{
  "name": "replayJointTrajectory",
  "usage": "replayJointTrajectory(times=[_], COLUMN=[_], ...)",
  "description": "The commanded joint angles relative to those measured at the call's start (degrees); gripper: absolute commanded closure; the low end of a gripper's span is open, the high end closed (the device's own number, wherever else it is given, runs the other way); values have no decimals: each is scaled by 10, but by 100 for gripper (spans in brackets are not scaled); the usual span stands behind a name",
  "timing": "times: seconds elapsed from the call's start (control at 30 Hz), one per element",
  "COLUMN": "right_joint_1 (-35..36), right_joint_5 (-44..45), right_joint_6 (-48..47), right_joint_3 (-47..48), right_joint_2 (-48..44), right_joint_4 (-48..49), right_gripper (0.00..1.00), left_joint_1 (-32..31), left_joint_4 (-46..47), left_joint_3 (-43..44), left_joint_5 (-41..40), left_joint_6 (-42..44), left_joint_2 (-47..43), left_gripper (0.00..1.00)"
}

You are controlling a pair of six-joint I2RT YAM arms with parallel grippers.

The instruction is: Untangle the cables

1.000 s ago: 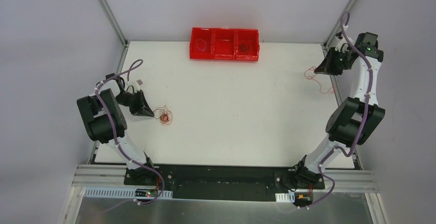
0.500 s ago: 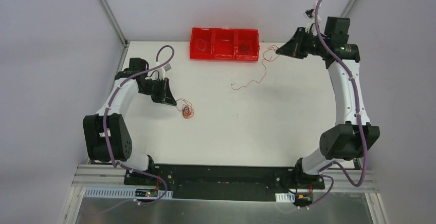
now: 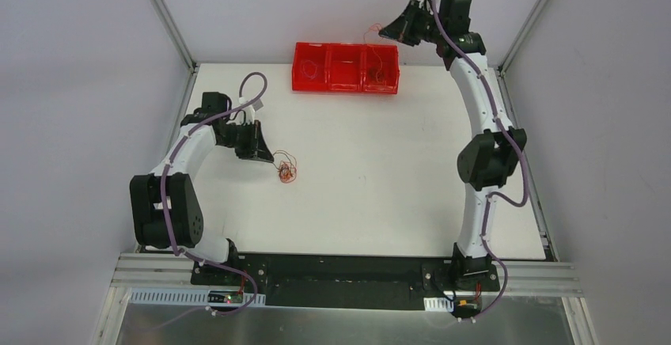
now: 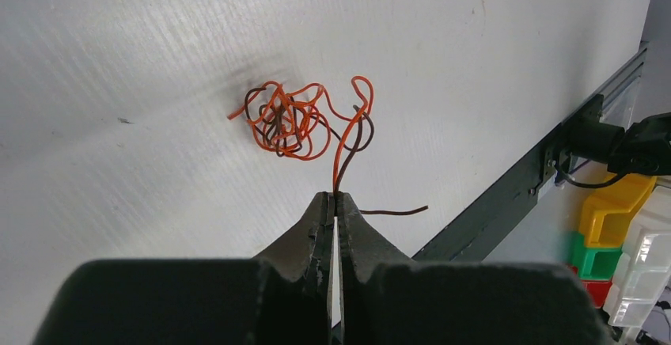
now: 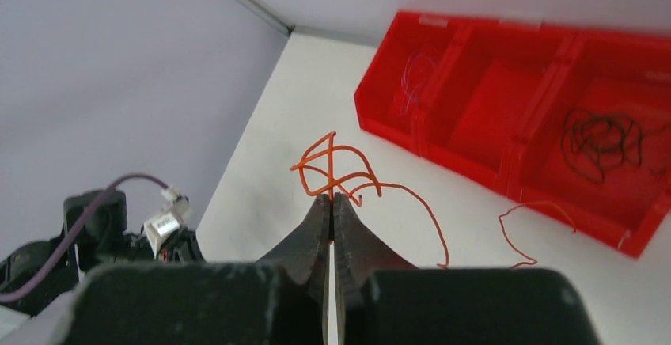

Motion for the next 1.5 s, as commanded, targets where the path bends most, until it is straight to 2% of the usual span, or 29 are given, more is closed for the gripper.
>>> replayJointTrajectory(times=[0.0, 0.17, 0.33, 0.5, 0.87, 0.97, 1.2, 1.47], right_joint_1=[-5, 0, 19, 37, 57, 62, 78, 90], right_joint_5=[22, 65, 114, 148, 163, 170, 189, 219], right_joint_6=[39, 68, 40, 6, -21, -23, -27, -50], right_joint_3=[130, 169, 208, 186, 189, 187, 134, 177], right_joint_2=[63, 119, 166, 191, 235, 240, 259, 309], right_joint_4=[102, 248, 309, 334, 354, 361, 360, 345], right_gripper=[100, 100, 100, 100, 100, 100, 100, 100], left_joint_1=[-2, -3, -3, -3, -1, -1, 1, 16], left_joint_4=[25, 33, 42, 52, 57, 65, 77, 78], left_joint_3=[-17, -20, -22, -28, -34, -33, -33, -46], left_joint_5=[8, 6, 8, 17, 24, 31, 36, 43], left_joint_6=[-18, -14, -22, -36, -36, -61, -70, -66], left_joint_2=[17, 37, 52, 57, 63, 70, 79, 72], left_gripper=[98, 98, 98, 98, 99, 99, 99, 99])
